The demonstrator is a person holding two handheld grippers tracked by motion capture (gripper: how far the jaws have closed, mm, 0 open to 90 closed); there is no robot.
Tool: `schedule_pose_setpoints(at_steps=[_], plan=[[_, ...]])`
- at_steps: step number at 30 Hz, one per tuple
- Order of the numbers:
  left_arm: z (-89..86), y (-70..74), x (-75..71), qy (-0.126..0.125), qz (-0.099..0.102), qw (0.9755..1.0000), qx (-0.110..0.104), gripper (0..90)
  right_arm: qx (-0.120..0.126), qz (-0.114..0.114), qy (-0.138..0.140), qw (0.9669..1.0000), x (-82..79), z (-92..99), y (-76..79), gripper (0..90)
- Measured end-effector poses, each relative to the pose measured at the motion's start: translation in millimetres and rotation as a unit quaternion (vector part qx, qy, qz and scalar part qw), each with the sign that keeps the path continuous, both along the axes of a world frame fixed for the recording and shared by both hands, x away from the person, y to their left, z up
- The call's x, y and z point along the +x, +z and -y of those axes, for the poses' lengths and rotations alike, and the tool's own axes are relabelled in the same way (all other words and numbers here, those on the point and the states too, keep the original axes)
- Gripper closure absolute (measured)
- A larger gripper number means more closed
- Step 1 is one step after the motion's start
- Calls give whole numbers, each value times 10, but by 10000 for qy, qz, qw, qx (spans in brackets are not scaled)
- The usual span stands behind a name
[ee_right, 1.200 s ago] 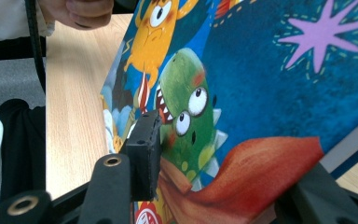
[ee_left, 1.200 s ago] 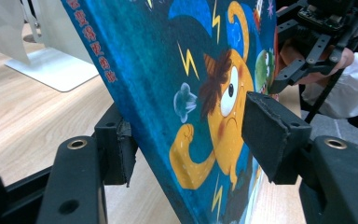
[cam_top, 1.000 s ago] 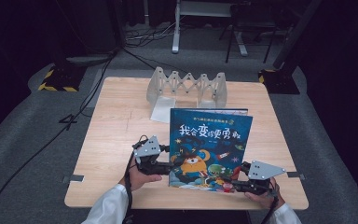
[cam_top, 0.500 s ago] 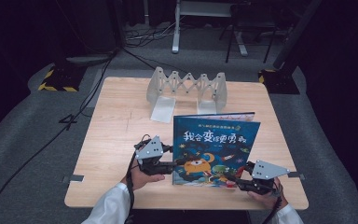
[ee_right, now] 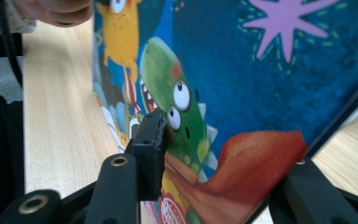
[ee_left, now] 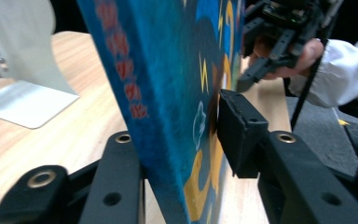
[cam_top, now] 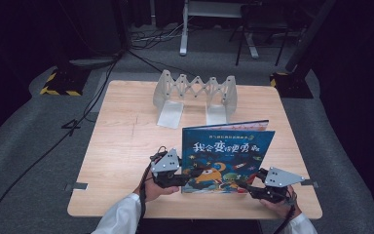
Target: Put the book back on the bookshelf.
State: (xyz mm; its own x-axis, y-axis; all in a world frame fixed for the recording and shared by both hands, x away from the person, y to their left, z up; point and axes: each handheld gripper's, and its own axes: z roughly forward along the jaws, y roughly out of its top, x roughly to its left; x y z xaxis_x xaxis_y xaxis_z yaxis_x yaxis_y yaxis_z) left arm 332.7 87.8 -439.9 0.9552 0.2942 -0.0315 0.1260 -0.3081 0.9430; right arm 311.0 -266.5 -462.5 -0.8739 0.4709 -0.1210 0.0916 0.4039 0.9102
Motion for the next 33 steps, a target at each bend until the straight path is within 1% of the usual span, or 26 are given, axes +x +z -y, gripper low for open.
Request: schedule_pose_setpoints(at_steps=[2,3,5,7,12,15,17,18,20,22,23,24,25,27,28,30,31,32,33], plan=[[3,-2,-19,12,61,10000,16,688,-20,13,-116,9999,-9,38,-16,601],[1,-2,-20,-33,62,10000,14,694,-4,33,-185,9998,-21,69,-29,598],[3,-1,-31,-102,73,9999,1,712,35,-29,-252,9997,-37,112,-51,602],[16,4,-56,-200,80,9998,-4,734,23,-35,-298,9995,-52,150,-60,607],[67,18,-108,-341,223,9991,71,782,0,-111,-345,9993,-67,238,-61,585],[79,11,-110,-339,189,9992,28,812,12,-117,-471,9988,-69,311,-63,565],[80,11,-110,-341,191,9992,26,825,109,-130,-601,9981,-64,377,-53,559],[81,12,-115,-323,200,9993,31,826,175,-114,-722,9972,-54,406,-30,548],[82,12,-119,-318,199,9993,35,826,277,-66,-808,9963,-48,442,19,534],[83,11,-119,-321,181,9993,29,827,505,-74,-915,9945,-20,472,91,474],[83,11,-119,-321,181,9993,29,827,505,-74,-915,9945,-20,472,91,474],[83,8,-115,-326,186,9993,10,827,547,-80,-905,9944,-3,469,126,455],[85,4,-116,-289,167,9994,-9,827,591,-68,-874,9944,45,431,194,413],[86,2,-116,-281,174,9995,-17,827,616,-72,-860,9944,61,409,210,401],[87,1,-116,-293,189,9994,-23,827,631,-160,-754,9950,125,327,237,375],[89,-2,-116,-293,198,9994,-33,826,587,-231,-619,9961,174,255,236,348],[89,-2,-116,-293,198,9994,-33,826,562,-296,-530,9966,203,219,232,348],[90,-9,-105,-249,168,9995,-67,826,557,-328,-469,9968,220,186,224,370],[90,-11,-96,-240,175,9995,-73,825,551,-339,-409,9971,225,151,218,410]])
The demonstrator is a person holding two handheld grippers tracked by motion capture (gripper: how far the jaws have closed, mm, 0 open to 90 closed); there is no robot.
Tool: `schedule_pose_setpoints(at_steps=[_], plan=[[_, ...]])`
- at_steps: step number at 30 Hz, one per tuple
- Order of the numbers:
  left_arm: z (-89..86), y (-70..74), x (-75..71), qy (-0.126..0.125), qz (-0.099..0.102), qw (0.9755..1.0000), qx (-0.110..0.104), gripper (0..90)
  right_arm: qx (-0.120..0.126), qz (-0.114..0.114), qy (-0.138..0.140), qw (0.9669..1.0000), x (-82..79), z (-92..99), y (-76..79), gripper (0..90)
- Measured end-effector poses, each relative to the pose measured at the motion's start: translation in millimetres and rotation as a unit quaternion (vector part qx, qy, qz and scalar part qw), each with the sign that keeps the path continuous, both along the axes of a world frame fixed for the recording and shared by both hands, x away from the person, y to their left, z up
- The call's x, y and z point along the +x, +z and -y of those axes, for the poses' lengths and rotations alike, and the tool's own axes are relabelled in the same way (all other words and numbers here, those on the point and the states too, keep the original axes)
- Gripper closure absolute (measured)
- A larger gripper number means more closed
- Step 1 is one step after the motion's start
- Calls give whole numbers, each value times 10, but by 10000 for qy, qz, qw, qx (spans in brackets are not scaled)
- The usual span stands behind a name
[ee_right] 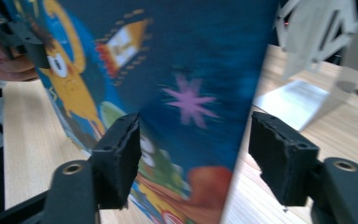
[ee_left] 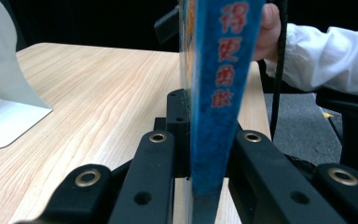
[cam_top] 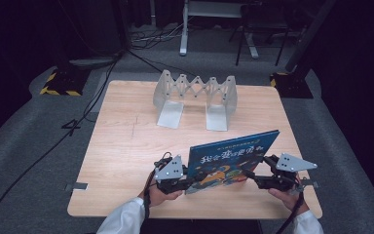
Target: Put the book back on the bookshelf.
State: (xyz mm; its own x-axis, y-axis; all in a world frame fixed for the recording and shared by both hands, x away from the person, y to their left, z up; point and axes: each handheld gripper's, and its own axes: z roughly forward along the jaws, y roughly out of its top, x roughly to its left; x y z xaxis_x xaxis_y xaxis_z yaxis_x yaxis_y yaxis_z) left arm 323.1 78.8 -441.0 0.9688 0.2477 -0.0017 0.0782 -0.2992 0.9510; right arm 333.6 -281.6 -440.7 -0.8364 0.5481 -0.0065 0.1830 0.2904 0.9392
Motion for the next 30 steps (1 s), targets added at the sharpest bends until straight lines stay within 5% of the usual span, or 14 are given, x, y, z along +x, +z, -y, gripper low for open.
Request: schedule_pose_setpoints(at_steps=[16,30], plan=[[63,22,20,216,-28,9990,-378,789,-95,139,-150,9997,-33,-91,-26,398],[113,14,61,111,-49,9979,-635,795,1,149,-155,9998,-45,-81,-49,402]])
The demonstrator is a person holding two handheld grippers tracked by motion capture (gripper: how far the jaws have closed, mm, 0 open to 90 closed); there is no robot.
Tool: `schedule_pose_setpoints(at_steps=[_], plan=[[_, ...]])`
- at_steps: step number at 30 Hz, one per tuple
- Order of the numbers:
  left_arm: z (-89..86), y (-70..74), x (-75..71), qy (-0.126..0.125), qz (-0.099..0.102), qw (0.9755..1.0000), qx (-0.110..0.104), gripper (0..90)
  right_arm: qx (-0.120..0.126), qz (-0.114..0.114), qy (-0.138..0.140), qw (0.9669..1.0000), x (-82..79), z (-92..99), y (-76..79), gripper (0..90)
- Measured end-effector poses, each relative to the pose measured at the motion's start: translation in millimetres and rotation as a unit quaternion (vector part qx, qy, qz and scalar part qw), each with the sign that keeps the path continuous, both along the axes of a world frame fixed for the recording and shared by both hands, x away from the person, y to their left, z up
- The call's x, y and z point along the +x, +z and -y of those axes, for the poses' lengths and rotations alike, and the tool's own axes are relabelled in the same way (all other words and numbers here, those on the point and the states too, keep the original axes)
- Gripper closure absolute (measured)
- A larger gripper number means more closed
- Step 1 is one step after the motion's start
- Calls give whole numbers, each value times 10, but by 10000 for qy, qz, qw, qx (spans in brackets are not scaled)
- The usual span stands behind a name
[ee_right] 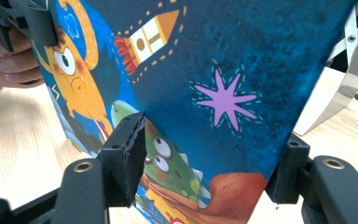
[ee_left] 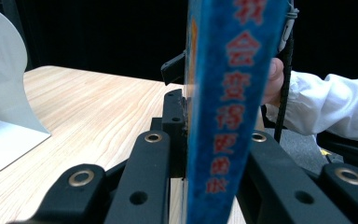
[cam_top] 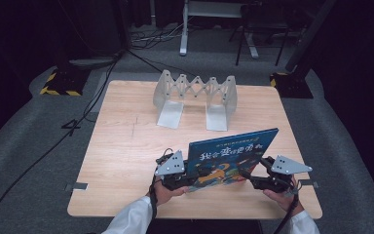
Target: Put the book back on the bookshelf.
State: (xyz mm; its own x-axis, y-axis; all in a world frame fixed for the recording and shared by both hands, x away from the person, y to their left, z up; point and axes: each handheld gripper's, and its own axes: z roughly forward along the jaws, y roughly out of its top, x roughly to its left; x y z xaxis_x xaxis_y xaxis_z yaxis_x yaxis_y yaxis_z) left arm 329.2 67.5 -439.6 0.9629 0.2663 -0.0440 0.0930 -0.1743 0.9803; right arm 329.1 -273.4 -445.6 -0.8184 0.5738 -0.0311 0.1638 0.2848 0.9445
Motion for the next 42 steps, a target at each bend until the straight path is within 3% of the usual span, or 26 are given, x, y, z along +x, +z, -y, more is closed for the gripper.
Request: schedule_pose_setpoints(at_steps=[6,9,12,13,16,20,22,27,31,32,38,40,41,42], plan=[[34,21,-24,-51,80,9999,46,822,7,23,-11,10000,-3,19,-19,390],[54,27,-18,54,42,10000,69,824,-246,-37,-178,9995,-2,29,-95,333],[60,40,10,110,46,9999,96,824,-652,-316,-163,9972,16,93,-215,296],[60,40,10,110,46,9999,96,825,-652,-316,-163,9972,16,93,-215,296],[72,72,27,217,150,9996,127,827,-806,-602,-447,9939,44,248,-325,254],[65,88,49,240,156,9995,158,828,-887,-784,-681,9906,98,334,-385,252],[44,100,67,311,191,9991,192,828,-984,-919,-850,9872,144,373,-431,248],[5,131,76,479,292,9980,276,829,-1116,-1080,-931,9835,180,377,-483,245],[-25,181,78,595,444,9963,441,829,-1225,-1158,-920,9814,190,342,-529,225],[-37,198,80,688,548,9948,508,829,-1240,-1177,-925,9809,196,341,-535,225],[-59,247,89,911,692,9911,684,829,-1255,-1258,-911,9799,208,339,-552,222],[-83,289,90,1055,778,9878,846,829,-1268,-1268,-880,9798,207,330,-558,223],[-83,289,90,1055,778,9878,846,829,-1268,-1268,-880,9798,207,330,-558,223],[-104,329,85,1158,878,9842,1016,830,-1314,-1278,-866,9792,207,326,-559,223]])
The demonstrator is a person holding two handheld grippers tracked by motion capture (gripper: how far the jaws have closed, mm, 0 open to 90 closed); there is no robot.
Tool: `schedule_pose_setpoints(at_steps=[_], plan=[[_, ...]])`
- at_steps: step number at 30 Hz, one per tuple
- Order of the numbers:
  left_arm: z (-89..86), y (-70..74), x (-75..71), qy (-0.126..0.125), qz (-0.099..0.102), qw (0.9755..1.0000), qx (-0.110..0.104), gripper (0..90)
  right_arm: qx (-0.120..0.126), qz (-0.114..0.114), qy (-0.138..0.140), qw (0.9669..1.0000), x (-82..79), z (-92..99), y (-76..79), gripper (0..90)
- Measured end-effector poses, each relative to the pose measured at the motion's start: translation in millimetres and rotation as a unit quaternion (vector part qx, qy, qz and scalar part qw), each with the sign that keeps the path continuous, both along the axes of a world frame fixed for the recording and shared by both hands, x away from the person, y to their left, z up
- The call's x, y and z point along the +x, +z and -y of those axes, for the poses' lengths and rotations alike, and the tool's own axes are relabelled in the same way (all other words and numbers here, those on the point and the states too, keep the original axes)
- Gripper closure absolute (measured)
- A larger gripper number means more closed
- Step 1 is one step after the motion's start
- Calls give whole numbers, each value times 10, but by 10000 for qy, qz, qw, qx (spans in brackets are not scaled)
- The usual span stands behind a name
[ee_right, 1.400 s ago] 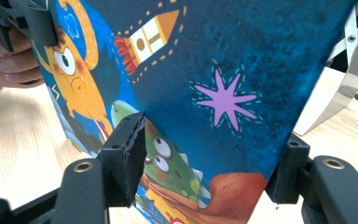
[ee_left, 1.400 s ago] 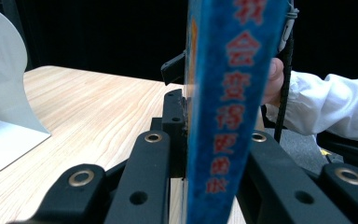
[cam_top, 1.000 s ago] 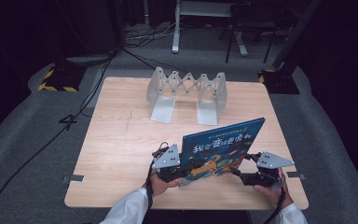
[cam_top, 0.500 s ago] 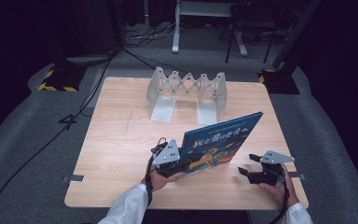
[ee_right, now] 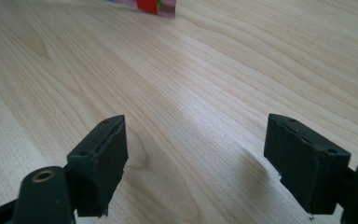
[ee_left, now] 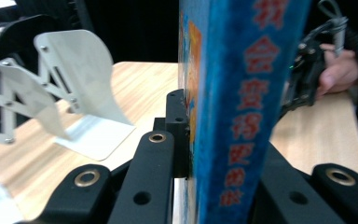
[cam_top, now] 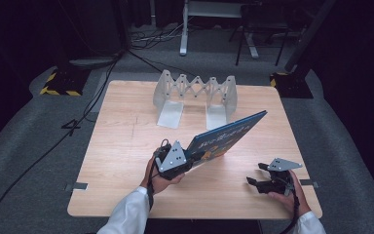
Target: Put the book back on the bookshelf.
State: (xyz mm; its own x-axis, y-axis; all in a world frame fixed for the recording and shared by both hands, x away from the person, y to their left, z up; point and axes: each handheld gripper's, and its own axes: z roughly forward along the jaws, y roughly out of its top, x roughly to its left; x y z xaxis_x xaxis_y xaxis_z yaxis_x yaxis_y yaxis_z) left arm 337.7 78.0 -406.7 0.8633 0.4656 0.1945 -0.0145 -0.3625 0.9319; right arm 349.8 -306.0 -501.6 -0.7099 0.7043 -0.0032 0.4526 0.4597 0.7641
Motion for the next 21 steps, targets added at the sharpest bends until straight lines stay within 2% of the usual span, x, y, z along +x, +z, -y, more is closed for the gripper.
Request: schedule_pose_setpoints(at_steps=[4,9,12,15,19,21], plan=[[-28,66,-34,208,192,9991,305,830,-39,-38,12,10000,3,-9,-6,224],[-92,102,-47,309,256,9984,395,830,-83,-30,27,10000,1,-16,-9,224],[-163,121,-49,462,284,9976,421,829,-73,-63,37,9999,2,-18,-10,224],[-207,141,-50,573,363,9963,530,830,-106,-67,46,9999,2,-20,-12,224],[-252,185,-45,733,489,9931,769,830,-208,-40,71,9998,-3,-42,-18,223],[-262,194,-46,792,520,9923,802,830,-202,-34,79,9998,-2,-44,-18,223]])
